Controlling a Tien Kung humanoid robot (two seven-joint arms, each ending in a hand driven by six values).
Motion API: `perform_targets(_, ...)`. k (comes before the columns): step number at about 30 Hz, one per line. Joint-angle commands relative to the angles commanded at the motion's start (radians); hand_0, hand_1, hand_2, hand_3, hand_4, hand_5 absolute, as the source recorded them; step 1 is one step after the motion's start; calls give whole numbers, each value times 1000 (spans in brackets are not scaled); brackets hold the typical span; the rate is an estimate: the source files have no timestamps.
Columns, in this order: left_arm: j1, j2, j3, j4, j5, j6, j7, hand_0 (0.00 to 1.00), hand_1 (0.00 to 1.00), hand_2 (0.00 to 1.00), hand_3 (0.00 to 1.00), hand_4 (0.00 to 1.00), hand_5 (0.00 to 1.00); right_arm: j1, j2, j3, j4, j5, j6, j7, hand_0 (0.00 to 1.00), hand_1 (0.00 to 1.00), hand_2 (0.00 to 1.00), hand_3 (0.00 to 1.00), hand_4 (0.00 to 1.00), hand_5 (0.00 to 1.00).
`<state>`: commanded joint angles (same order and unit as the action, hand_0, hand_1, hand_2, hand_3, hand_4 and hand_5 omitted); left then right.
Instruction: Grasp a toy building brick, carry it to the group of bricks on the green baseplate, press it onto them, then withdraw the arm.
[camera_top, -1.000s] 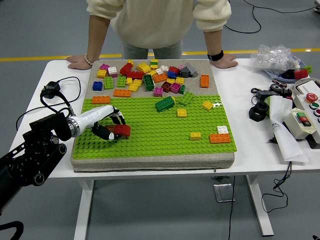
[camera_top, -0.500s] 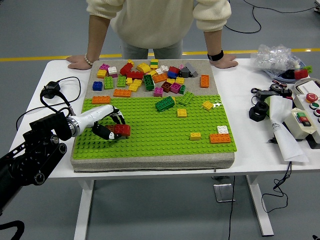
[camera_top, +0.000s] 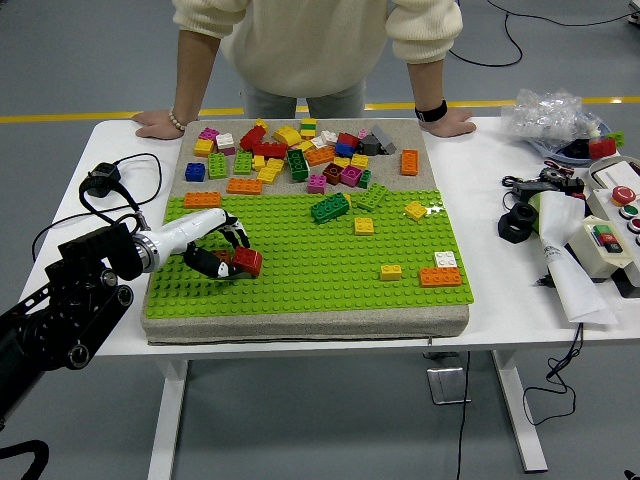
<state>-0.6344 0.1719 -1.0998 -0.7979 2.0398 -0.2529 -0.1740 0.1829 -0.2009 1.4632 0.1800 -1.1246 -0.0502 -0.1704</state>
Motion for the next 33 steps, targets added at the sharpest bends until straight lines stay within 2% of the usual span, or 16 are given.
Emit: perform_targets(33, 0, 2, -6, 5, -3, 8, 3, 825, 688, 556, 542, 821, 129, -2, 2, 0, 0, 1, -3, 0, 780, 703, 736, 678, 944, 684)
